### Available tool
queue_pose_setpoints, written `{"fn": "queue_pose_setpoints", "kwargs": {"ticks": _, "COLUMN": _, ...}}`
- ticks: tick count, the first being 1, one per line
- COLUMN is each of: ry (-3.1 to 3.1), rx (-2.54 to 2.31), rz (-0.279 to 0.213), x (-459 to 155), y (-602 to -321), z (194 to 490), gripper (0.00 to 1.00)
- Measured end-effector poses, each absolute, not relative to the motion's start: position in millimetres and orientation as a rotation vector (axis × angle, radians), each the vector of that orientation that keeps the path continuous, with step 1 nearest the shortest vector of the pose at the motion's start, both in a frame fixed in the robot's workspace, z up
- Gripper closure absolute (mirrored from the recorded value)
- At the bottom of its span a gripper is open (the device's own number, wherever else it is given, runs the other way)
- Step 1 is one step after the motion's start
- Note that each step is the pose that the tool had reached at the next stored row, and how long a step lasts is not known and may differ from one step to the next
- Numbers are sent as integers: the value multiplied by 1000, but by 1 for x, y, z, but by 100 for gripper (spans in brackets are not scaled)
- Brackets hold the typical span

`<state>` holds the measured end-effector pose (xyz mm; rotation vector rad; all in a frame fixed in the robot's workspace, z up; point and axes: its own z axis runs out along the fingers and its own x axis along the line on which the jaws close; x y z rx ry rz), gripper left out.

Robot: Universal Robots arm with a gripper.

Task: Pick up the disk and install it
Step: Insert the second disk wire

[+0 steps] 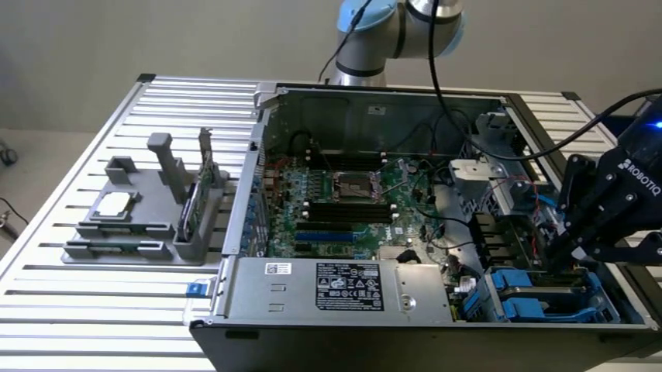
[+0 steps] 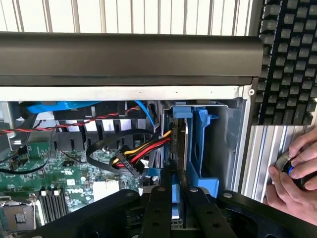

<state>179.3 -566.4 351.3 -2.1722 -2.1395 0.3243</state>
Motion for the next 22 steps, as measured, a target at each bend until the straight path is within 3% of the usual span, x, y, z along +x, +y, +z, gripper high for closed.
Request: {"fn": "queue_pose_setpoints", "kwargs": {"ticks": 22, "ry": -2112, "rx": -2128, "rz": 254, "x": 185, "y": -578, "z": 339, "gripper": 84}}
